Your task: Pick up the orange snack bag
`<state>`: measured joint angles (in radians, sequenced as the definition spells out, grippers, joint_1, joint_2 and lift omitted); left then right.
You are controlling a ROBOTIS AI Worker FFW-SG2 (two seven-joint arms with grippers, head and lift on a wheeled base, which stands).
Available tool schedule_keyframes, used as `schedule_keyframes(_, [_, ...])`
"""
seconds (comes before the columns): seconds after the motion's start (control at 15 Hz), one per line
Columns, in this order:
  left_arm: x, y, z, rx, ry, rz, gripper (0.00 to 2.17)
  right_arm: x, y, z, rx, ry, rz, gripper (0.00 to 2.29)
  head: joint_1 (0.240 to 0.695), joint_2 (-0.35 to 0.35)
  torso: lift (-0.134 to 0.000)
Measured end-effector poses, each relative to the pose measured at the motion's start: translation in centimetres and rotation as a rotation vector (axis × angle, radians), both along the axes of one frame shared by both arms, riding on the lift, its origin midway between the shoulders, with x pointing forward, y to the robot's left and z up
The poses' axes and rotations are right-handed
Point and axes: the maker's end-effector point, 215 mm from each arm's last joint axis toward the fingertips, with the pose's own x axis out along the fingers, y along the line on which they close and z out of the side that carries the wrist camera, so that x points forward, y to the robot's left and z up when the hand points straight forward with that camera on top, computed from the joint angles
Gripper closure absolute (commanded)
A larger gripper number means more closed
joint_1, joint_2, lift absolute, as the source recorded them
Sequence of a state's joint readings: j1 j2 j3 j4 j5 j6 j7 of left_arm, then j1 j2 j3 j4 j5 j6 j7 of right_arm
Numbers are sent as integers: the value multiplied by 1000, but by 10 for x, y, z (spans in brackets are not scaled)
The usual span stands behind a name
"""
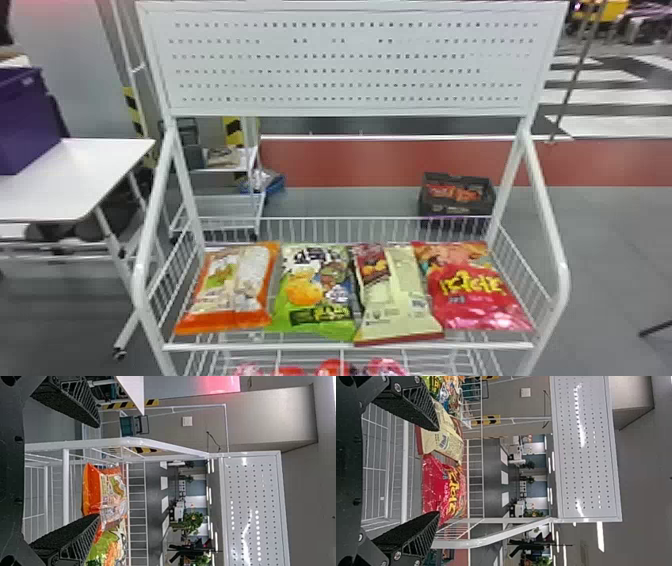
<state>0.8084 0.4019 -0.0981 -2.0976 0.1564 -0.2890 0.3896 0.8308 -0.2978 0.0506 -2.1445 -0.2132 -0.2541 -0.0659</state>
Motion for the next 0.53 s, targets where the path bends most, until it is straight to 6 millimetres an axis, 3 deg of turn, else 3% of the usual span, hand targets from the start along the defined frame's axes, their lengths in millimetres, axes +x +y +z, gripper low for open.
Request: schedule_keyframes(0.53, [0, 0, 1, -3, -1, 1, 87, 1, -1, 0, 1, -4, -2, 144, 499, 0, 0])
